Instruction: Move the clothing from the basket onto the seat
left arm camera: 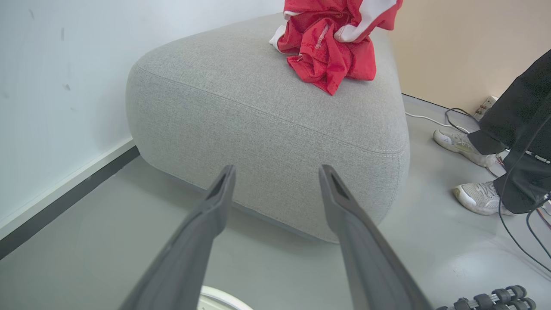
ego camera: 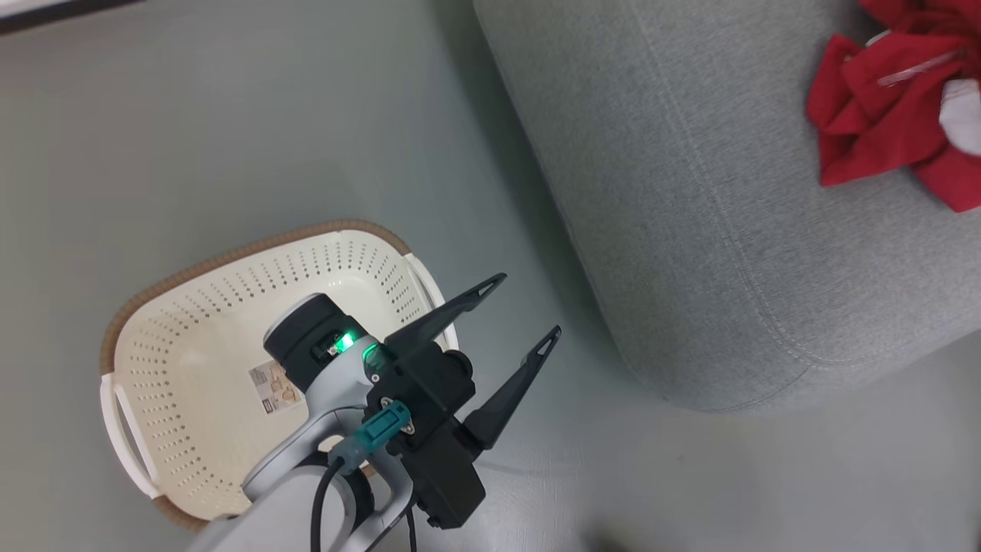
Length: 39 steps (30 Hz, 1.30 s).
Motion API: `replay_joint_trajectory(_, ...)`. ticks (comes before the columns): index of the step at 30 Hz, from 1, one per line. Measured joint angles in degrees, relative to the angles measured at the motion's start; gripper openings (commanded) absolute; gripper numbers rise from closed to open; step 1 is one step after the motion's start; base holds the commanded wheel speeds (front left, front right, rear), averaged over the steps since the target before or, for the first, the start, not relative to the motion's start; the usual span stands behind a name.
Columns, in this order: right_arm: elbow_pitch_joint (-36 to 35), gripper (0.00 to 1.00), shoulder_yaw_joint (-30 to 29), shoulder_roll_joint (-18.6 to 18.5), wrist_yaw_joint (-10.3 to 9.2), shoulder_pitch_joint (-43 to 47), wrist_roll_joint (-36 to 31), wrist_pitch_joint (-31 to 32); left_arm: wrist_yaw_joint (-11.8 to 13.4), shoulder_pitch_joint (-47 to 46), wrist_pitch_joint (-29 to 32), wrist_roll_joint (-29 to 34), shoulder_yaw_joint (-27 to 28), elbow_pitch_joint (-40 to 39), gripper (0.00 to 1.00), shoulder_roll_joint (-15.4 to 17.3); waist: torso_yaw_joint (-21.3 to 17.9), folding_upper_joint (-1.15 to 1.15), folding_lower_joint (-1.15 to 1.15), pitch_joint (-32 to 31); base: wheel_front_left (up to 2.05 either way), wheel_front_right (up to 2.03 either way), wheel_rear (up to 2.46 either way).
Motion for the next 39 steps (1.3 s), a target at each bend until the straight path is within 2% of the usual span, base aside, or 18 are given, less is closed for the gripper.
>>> replay_joint_trajectory(10,7.42,0.00,0.45,3.08,1.78,0.31,0.24,0.00,-0.05,-2.33,-0.01,-0.01,-0.47,0.76,1.00,1.12,0.47,-0.01,0.00,2.83,0.00,0.00,0.00)
replay_joint_trajectory(11,7.81,0.19,0.47,3.16,1.96,0.30,0.23,0.00,-0.07,-2.50,-0.07,-0.01,-0.55,0.92,1.00,1.12,0.48,-0.01,-0.01,2.84,0.00,0.00,0.00)
replay_joint_trajectory(12,8.25,0.83,0.49,3.23,1.96,0.27,0.21,0.00,-0.07,-2.63,-0.09,-0.01,-0.60,1.19,1.00,1.11,0.49,-0.01,0.00,2.83,0.00,0.00,0.00)
replay_joint_trajectory(13,8.78,0.83,0.56,3.31,1.99,0.26,0.16,0.00,-0.07,-2.80,-0.29,-0.02,-0.69,1.63,1.00,1.11,0.51,-0.01,0.00,2.73,0.00,0.00,0.00)
replay_joint_trajectory(14,9.11,1.00,0.67,3.47,2.13,0.26,0.13,0.00,-0.07,-2.81,-0.59,-0.03,-0.76,1.90,1.00,1.12,0.54,-0.01,0.00,2.58,0.00,0.00,0.00)
replay_joint_trajectory(26,8.48,1.00,4.45,6.32,4.99,0.75,-3.91,0.01,-0.07,-2.92,-3.85,-1.05,-1.12,5.52,1.00,-0.15,1.16,-0.01,-0.01,-1.26,0.00,0.00,0.00)
replay_joint_trajectory(35,4.91,1.00,8.04,8.28,6.50,4.95,-7.57,0.01,0.09,-2.22,-7.19,-2.01,-1.10,8.98,1.00,-2.29,2.55,-0.02,-0.02,-5.95,0.00,0.00,0.00)
replay_joint_trajectory(39,2.11,1.00,9.18,9.06,6.82,7.81,-9.15,0.01,1.13,-1.60,-8.82,-2.49,0.04,10.25,1.00,-2.91,3.74,-0.01,-0.02,-8.15,0.00,0.00,0.00)
